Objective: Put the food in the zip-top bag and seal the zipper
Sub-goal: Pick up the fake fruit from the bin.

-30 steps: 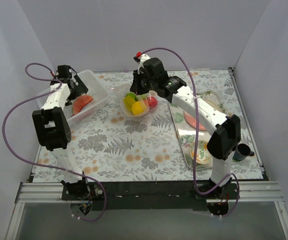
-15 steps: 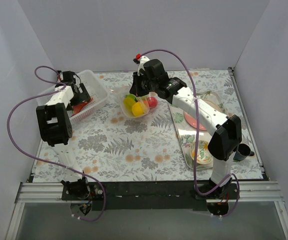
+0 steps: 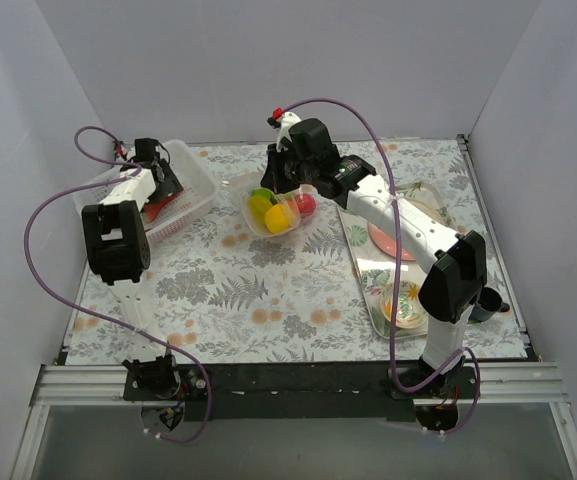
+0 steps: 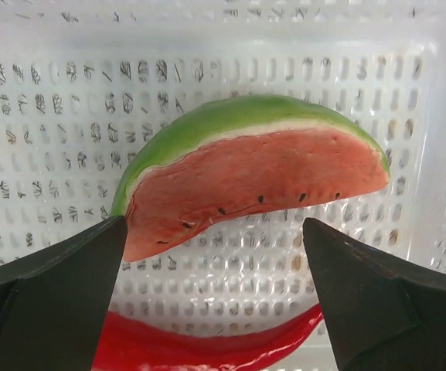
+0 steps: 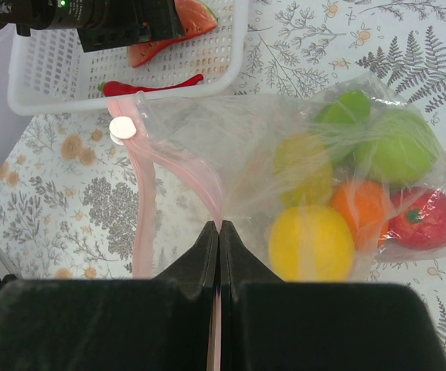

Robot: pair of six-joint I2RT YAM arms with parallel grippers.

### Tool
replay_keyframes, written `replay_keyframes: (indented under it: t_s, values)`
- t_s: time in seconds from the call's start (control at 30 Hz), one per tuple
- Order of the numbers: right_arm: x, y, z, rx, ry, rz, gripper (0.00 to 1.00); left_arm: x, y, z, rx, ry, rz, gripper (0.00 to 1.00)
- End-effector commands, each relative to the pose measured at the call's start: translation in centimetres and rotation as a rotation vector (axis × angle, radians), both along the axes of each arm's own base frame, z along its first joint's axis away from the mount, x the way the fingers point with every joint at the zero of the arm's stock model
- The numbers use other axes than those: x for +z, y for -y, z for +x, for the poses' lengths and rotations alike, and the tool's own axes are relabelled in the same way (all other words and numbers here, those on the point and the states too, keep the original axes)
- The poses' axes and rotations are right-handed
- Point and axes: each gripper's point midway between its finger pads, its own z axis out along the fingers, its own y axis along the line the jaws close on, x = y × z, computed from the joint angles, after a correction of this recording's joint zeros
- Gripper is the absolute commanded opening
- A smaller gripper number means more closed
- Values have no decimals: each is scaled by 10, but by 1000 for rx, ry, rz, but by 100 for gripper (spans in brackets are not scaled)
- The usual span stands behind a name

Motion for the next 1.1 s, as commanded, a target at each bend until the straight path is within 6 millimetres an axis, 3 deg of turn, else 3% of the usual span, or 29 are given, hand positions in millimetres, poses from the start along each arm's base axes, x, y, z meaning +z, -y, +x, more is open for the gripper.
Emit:
replay_keyframes:
  t_s: [0.0, 0.07, 0.23, 0.5, 0.53, 0.57, 0.77, 0.9, 1.07]
  values:
    - [30, 2, -1, 10, 84, 45, 1, 2, -5, 18, 105, 69, -25, 98]
    - [31, 4, 1, 3, 88, 41, 1, 4, -9, 23, 141, 83, -19, 98]
    - [28, 6, 1, 1, 87, 36, 1, 29, -13, 30, 144, 132, 6, 98]
    - [25, 4, -5, 18, 71, 49, 1, 51, -35, 15, 105, 104, 166, 98]
    - [24, 3, -5, 19, 69, 49, 1, 46, -36, 10, 82, 86, 185, 98]
    - [24, 3, -5, 20, 67, 49, 1, 55, -38, 13, 83, 116, 212, 98]
    - [20, 0, -7, 33, 45, 56, 1, 40, -47, 26, -31, 91, 334, 98]
    - [18, -1, -7, 36, 40, 51, 1, 47, -36, 45, -140, 170, 382, 98]
    - [14, 2, -8, 34, 37, 37, 1, 28, -23, 67, -212, 188, 318, 98]
